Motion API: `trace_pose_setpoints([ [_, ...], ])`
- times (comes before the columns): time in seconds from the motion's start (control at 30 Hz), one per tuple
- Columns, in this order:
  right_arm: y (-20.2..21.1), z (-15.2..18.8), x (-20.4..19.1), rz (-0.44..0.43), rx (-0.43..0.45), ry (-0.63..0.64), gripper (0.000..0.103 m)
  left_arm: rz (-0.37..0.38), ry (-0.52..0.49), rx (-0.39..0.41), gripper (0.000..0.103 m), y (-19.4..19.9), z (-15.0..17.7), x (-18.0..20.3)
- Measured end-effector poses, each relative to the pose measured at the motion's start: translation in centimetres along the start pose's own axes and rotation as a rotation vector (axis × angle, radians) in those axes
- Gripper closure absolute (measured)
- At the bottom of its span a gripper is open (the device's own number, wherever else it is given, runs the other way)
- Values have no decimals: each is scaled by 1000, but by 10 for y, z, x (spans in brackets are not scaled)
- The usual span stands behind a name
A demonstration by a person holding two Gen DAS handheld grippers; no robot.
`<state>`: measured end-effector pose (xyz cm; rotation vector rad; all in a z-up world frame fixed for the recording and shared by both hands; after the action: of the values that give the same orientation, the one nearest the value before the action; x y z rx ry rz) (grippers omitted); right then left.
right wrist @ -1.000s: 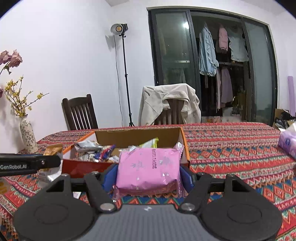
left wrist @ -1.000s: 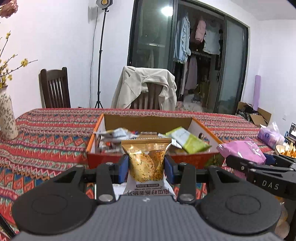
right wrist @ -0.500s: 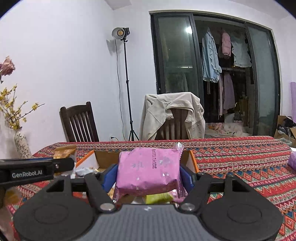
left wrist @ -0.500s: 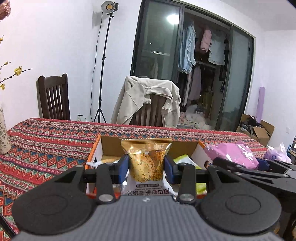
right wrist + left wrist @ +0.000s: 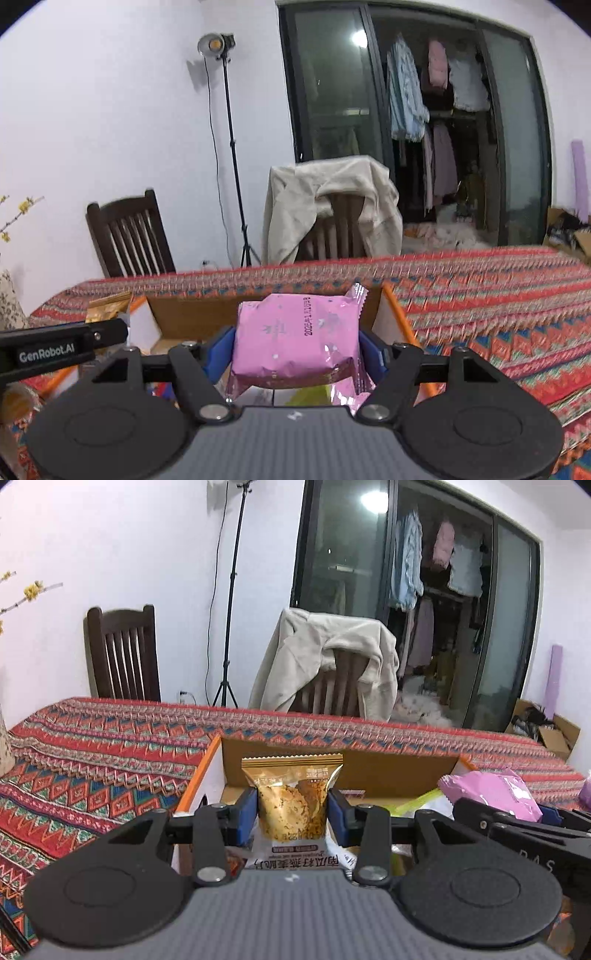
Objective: Organize snacks
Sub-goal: 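Open both grippers over the box to drop the packets inside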
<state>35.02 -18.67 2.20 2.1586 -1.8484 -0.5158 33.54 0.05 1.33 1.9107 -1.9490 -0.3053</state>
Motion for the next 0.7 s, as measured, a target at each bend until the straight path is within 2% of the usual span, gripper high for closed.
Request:
trace_pose_setpoints([
  [0.07,-6,8,0,2,-19,7,32,12,4,-5,61,-5,4,-3],
  [0.13,-11,13,-1,0,-37,17,25,21,4,-1,49,-7,6,-5],
  [0.2,-12,16,-2,-11,-45,16,21,19,8,19,20,-4,6,-8],
  [0.23,-12,17,-2,-13,-46,16,15,15,11,32,13,-2,6,-9],
  [0.27,-11,17,-2,-11,-44,15,5,5,17,52,0,1,5,-10],
  [0.3,-10,17,-2,-13,-37,12,0,1,21,75,0,3,4,-10],
  [0.37,-7,18,0,-14,-26,7,0,0,15,102,0,8,3,-10],
  [0.7,8,10,6,13,2,-6,0,-31,20,115,0,28,-9,-8],
])
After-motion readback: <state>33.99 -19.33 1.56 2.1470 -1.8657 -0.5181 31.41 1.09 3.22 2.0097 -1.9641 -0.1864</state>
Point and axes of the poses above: each gripper's, at about its wrist camera, not at the fingertips, and y roughly against the way its jaws point, x to its right, z to its underside, the point moved 8 cm from there along -y, roughly the way its jaws point, and after that the axes turned 4 degrees about z, right-handed, at the moved point
